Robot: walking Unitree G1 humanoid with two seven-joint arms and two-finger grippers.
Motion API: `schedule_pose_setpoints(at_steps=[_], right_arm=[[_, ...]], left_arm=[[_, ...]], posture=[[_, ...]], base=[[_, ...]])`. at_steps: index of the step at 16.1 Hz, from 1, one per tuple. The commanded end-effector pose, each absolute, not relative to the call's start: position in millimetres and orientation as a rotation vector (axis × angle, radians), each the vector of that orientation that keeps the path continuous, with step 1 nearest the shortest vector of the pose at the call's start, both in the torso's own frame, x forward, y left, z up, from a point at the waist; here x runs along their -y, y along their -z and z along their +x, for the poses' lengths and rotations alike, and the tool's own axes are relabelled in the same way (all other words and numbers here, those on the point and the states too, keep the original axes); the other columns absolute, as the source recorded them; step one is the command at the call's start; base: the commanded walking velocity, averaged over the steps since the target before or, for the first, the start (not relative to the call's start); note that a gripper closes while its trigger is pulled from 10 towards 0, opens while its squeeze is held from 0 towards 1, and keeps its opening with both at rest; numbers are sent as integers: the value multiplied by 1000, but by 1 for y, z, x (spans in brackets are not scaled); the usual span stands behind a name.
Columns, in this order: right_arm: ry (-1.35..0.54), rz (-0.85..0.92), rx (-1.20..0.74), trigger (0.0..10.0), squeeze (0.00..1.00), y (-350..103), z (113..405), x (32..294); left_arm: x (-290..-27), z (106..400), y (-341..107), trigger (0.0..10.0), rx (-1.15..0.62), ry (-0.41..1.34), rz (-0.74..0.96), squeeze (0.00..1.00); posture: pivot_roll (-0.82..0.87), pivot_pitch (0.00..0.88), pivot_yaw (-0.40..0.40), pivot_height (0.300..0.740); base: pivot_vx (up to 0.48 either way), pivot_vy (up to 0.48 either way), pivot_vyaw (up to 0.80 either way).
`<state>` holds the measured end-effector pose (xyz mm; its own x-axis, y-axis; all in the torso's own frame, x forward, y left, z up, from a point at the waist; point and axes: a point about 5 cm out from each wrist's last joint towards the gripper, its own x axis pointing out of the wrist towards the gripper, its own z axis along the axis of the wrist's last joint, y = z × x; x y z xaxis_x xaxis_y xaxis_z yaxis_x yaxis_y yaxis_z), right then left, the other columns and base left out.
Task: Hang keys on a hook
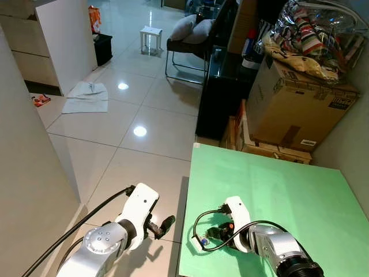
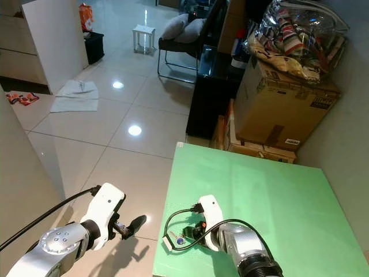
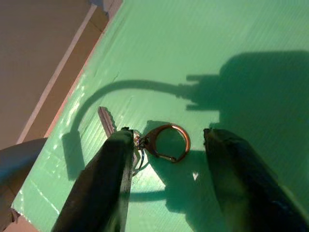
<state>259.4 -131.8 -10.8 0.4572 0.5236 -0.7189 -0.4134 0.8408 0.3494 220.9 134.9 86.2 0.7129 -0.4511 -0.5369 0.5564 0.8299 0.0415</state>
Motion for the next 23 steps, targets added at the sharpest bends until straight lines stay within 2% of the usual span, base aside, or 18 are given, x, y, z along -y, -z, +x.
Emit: schedule_pose_setpoints(at_steps=[1,4,5,12,19,23], right_arm=[[-567,128,-929,10000,1000,9,260,138],[-552,89,-944,10000,1000,9,259,142],[-550,62,-956,10000,0,11,257,144],[-530,16,-999,10000,0,22,250,146],[-504,-119,-934,10000,0,25,260,148],[-502,-98,-914,10000,0,24,264,145]], left_arm=[[-132,220,-85,10000,-544,578,205,0],[-132,220,-84,10000,-545,580,205,0],[-132,219,-84,10000,-545,581,205,0],[-132,220,-84,10000,-543,583,208,0],[-134,219,-84,10000,-539,576,211,0],[-134,218,-84,10000,-540,576,213,0]], posture=[[44,43,-121,740],[41,39,-123,740],[40,37,-123,740],[44,31,-122,740],[63,22,-126,740],[65,26,-125,740]], base=[[0,0,0],[0,0,0],[0,0,0],[0,0,0],[0,0,0],[0,0,0]])
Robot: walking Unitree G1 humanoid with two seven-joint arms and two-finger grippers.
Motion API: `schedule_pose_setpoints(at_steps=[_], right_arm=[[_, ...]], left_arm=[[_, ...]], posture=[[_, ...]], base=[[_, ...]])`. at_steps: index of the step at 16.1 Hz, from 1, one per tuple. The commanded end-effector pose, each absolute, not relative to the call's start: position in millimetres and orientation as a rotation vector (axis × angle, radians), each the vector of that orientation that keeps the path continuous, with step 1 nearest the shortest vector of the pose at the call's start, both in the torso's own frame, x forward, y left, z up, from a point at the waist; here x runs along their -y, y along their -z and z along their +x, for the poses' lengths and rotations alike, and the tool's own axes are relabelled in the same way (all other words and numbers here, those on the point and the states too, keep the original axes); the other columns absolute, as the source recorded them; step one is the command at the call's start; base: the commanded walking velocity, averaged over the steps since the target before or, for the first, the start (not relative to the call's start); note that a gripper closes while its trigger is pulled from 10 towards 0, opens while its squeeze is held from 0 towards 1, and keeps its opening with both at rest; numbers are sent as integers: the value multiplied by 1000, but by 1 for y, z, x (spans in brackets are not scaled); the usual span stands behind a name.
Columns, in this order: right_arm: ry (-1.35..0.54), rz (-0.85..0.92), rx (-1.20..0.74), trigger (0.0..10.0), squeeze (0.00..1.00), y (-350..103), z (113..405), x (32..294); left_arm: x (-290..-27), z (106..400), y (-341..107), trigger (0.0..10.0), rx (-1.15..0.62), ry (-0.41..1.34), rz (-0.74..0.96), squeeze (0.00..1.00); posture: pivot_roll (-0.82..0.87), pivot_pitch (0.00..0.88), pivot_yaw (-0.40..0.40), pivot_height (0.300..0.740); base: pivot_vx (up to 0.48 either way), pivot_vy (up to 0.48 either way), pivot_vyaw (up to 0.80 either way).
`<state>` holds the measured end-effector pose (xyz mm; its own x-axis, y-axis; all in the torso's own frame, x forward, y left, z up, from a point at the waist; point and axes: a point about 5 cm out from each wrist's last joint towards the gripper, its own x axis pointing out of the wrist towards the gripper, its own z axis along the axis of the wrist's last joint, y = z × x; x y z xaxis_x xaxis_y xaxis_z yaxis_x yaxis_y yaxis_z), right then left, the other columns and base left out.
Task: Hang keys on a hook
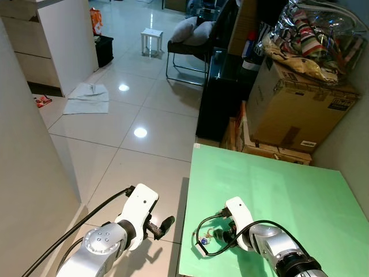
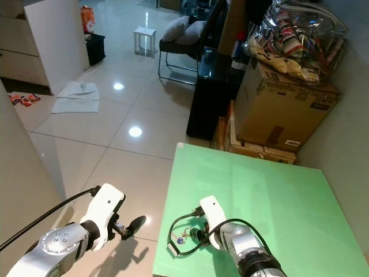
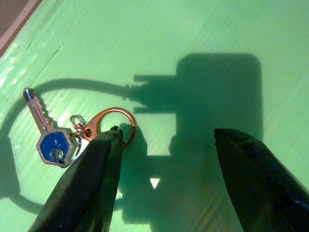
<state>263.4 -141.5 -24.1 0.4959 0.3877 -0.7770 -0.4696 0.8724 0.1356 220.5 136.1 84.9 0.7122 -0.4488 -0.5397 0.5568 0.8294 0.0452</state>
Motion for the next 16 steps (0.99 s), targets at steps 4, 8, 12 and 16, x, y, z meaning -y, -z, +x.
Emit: schedule_pose_setpoints(at_steps=[4,8,12,16], right_arm=[[-515,-78,-900,10000,0,23,266,141],[-518,-3,-876,10000,0,17,272,134],[-499,78,-881,10000,0,14,278,131],[-491,80,-914,10000,0,17,276,131]], left_arm=[[-135,217,-84,10000,-543,575,215,0],[-136,216,-84,10000,-546,575,215,0],[-136,215,-84,10000,-548,572,213,0],[-137,215,-84,10000,-550,567,214,0]], posture=[[66,31,-123,740],[68,35,-123,740],[73,41,-126,740],[74,45,-126,740]], base=[[0,0,0],[0,0,0],[0,0,0],[0,0,0]])
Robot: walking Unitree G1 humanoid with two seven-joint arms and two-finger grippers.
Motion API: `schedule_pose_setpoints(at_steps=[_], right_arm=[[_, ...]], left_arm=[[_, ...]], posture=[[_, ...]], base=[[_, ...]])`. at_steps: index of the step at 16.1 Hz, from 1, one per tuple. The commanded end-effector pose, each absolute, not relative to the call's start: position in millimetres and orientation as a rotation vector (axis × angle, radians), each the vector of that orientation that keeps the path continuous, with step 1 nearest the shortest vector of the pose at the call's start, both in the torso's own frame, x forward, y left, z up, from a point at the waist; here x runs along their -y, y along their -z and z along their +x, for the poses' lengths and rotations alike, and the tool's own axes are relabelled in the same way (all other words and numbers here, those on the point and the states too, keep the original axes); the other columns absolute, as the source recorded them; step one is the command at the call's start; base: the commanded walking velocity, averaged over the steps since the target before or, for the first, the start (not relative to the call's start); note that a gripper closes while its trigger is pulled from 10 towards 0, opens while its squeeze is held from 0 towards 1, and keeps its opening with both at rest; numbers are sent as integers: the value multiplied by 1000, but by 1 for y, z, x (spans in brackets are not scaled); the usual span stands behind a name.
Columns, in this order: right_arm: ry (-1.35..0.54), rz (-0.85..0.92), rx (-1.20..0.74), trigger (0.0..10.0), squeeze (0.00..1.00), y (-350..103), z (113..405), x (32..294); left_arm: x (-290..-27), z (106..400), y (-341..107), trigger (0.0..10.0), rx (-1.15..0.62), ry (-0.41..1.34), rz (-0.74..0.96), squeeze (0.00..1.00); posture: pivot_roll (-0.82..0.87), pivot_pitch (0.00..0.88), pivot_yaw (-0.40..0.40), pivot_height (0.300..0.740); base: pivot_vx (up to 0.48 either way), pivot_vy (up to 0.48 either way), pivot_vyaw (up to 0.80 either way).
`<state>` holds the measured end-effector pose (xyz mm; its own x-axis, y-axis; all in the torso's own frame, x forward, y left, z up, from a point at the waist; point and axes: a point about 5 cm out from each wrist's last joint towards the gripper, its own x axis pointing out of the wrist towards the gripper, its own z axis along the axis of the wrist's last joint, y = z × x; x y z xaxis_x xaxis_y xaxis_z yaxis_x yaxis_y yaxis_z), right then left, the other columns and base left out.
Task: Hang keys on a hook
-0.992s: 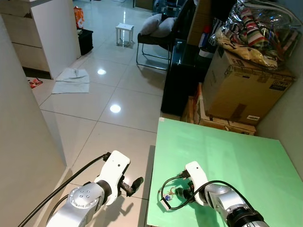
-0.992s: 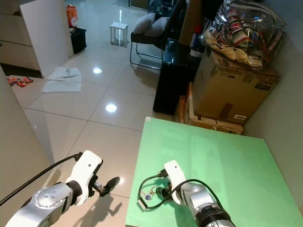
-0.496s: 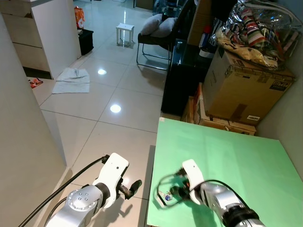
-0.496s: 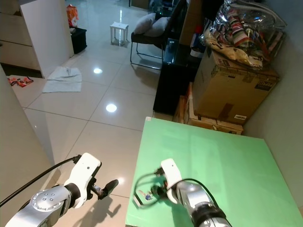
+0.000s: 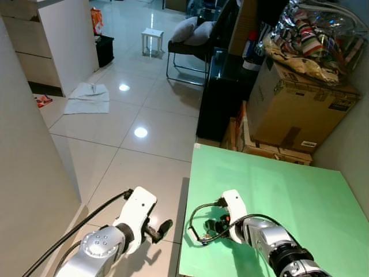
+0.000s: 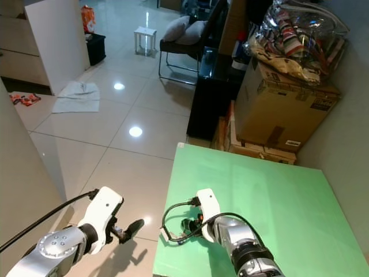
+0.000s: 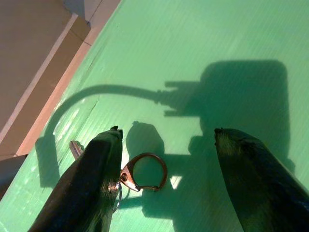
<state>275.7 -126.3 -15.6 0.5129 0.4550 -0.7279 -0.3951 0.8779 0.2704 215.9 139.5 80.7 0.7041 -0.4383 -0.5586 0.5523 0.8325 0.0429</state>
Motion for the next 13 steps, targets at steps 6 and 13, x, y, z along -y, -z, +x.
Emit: schedule_pose_setpoints(at_steps=[6,13], right_arm=[[-493,75,-942,10000,0,20,272,129],[-472,10,-952,10000,0,24,270,136]], left_arm=[[-136,214,-84,10000,-551,570,214,0],[-136,213,-84,10000,-554,567,212,0]], posture=[[72,48,-125,740],[72,53,-126,740]], base=[[0,0,0],[0,0,0]])
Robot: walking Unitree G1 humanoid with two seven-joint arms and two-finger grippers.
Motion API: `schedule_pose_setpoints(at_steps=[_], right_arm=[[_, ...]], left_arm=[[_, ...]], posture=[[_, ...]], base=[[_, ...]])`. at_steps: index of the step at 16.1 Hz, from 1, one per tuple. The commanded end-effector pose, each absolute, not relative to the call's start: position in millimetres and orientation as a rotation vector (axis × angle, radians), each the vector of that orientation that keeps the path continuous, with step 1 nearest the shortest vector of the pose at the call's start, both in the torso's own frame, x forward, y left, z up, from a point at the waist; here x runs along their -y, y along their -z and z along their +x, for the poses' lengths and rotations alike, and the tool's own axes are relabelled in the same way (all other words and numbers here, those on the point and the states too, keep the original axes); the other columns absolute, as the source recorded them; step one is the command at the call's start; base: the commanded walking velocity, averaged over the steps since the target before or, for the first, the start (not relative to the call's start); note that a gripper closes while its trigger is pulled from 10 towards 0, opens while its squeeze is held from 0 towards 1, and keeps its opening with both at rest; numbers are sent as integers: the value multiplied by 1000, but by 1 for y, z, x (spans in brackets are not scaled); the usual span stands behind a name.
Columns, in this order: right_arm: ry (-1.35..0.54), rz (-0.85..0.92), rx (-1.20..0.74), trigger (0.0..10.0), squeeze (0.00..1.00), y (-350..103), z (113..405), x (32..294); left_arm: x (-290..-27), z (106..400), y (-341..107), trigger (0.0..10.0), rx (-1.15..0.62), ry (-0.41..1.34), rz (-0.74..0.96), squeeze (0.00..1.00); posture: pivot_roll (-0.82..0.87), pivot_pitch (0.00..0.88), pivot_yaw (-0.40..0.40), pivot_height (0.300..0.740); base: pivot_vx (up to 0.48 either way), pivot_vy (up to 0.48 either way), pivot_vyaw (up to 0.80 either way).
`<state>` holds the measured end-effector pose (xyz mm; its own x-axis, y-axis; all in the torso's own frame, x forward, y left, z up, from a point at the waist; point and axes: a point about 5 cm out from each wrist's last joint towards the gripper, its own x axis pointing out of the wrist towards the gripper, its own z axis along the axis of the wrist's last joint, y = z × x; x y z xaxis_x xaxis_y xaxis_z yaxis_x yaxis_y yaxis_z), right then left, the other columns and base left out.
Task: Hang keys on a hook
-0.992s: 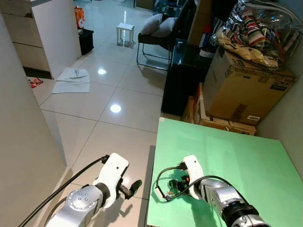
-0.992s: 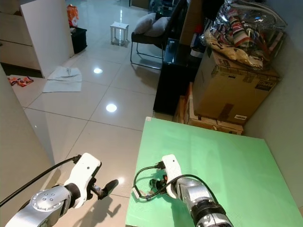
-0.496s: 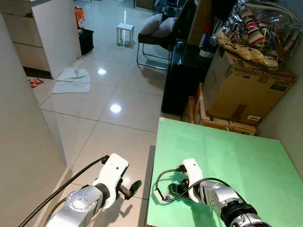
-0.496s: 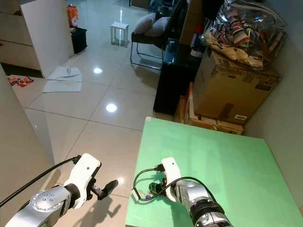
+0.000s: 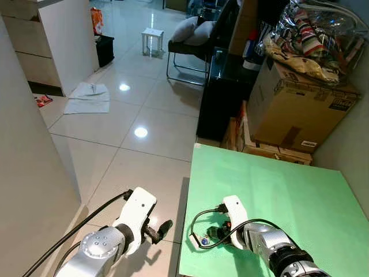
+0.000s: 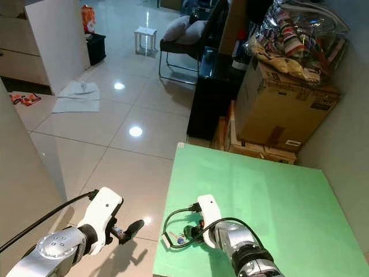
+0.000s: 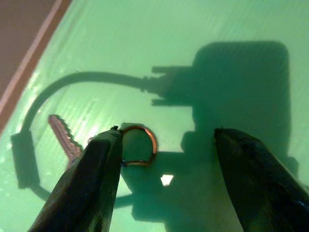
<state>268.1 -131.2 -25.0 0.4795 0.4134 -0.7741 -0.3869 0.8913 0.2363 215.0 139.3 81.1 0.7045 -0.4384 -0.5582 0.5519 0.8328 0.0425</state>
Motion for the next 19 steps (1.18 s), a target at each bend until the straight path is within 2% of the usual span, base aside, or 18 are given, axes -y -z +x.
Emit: schedule_pose_setpoints(at_steps=[1,15,16,17,19], right_arm=[[-469,5,-957,10000,0,25,269,137],[-424,-10,-984,10000,0,33,262,144],[-423,6,-992,1765,0,34,260,144],[-426,15,-1005,0,0,37,257,145],[-420,9,-1003,0,0,38,257,145]], left_arm=[[-136,213,-84,10000,-554,567,211,0],[-137,211,-84,10000,-556,565,214,0],[-137,211,-84,10000,-556,565,214,0],[-137,212,-84,10000,-556,565,215,0],[-138,212,-84,10000,-556,565,215,0]], posture=[[71,54,-126,740],[75,59,-123,740],[75,57,-123,740],[78,56,-123,740],[81,55,-123,740]], base=[[0,0,0],[0,0,0],[0,0,0],[0,0,0],[0,0,0]])
